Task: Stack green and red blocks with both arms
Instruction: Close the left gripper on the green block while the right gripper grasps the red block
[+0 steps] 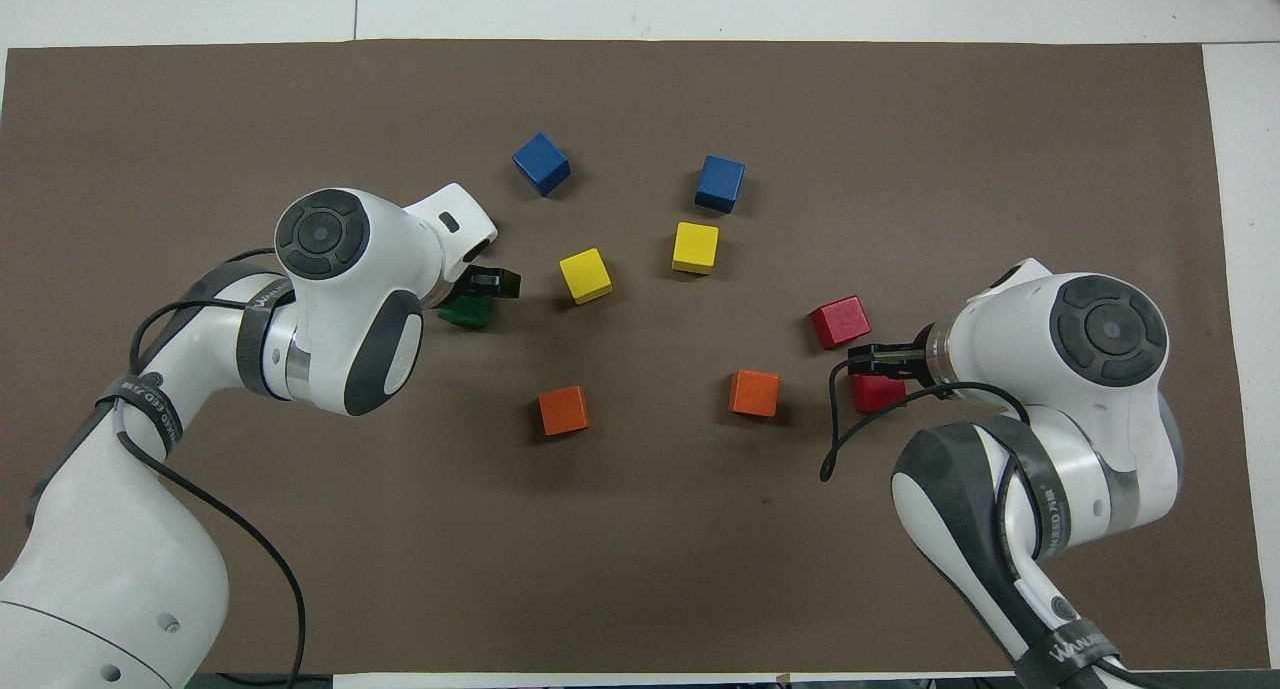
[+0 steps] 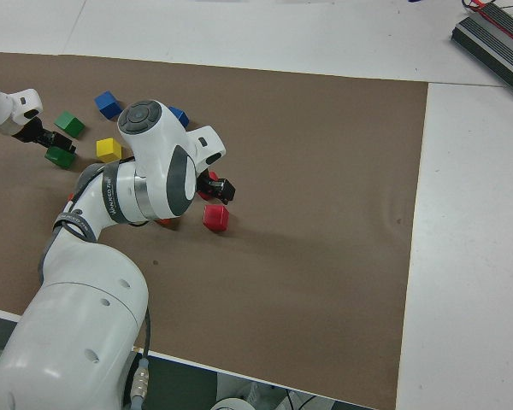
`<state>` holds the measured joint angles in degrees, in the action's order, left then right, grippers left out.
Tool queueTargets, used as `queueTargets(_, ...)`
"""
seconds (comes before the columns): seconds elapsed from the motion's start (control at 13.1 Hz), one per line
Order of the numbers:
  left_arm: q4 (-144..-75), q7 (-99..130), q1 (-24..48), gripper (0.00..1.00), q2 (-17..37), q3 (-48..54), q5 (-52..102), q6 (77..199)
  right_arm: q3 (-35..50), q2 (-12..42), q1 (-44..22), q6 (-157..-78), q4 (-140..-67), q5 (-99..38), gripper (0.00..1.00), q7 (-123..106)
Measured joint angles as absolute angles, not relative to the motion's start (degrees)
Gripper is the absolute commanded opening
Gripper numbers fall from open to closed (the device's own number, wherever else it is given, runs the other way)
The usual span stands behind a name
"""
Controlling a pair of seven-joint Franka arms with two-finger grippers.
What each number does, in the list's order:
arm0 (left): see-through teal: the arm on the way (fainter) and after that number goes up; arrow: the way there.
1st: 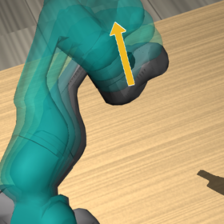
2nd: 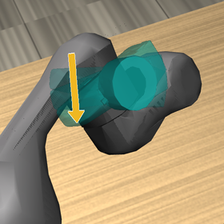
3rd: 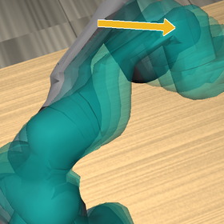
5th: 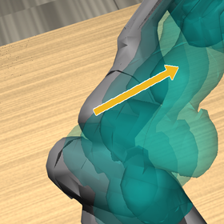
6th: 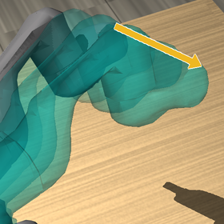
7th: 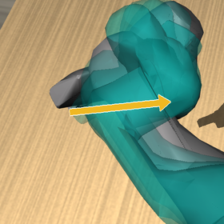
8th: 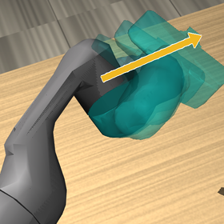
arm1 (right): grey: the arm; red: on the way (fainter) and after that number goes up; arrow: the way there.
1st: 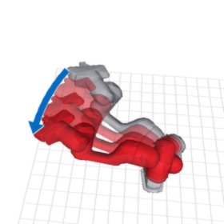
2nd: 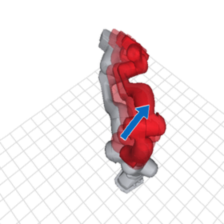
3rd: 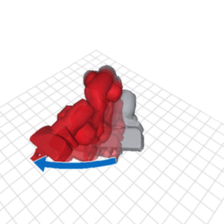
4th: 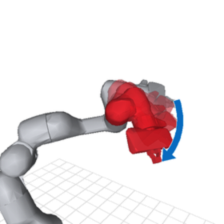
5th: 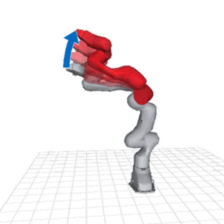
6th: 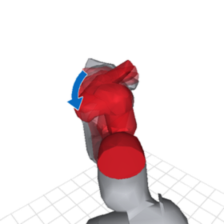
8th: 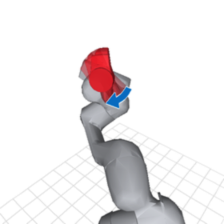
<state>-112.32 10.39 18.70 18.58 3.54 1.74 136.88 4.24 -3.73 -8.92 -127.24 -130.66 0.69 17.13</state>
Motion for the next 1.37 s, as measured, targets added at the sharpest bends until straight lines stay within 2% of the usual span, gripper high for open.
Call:
queueTargets(0.23,-112.3,10.4,19.0,1.00,18.6,3.6,1.7,136.8,4.2,-3.6,-9.5,-132.0,-134.2,0.7,1.00,16.9)
queueTargets(0.61,-112.9,10.4,21.2,1.00,18.6,3.6,1.7,133.9,4.2,-2.9,-10.8,-134.8,-135.9,0.7,1.00,16.6)
queueTargets(0.91,-113.3,10.4,21.2,0.99,18.6,3.5,1.7,133.5,3.9,-1.1,-10.0,-141.4,-139.3,0.7,1.00,12.8)
queueTargets(0.99,-113.7,10.4,21.2,0.91,18.6,3.5,1.7,133.6,3.8,-0.9,-9.8,-142.4,-140.0,0.7,1.00,12.1)
queueTargets(1.07,-114.1,10.4,21.2,0.79,18.5,3.5,1.7,133.9,3.8,-0.8,-9.7,-142.7,-140.3,0.7,1.00,11.7)
queueTargets(1.14,-114.6,10.4,21.2,0.57,18.5,3.4,1.7,134.4,3.8,-0.6,-9.6,-143.0,-140.5,0.7,0.95,11.6)
queueTargets(1.22,-114.9,10.4,21.2,0.28,18.5,3.4,1.7,134.9,3.8,-0.3,-9.4,-143.6,-140.6,0.7,0.80,11.6)
queueTargets(1.29,-115.1,10.4,21.2,0.00,18.5,3.4,1.7,135.2,3.8,0.1,-9.2,-144.2,-140.7,0.7,0.46,11.6)
queueTargets(1.37,-115.1,10.4,21.2,0.00,18.4,3.4,1.7,135.3,3.8,0.3,-9.1,-144.4,-140.7,0.7,0.06,11.6)
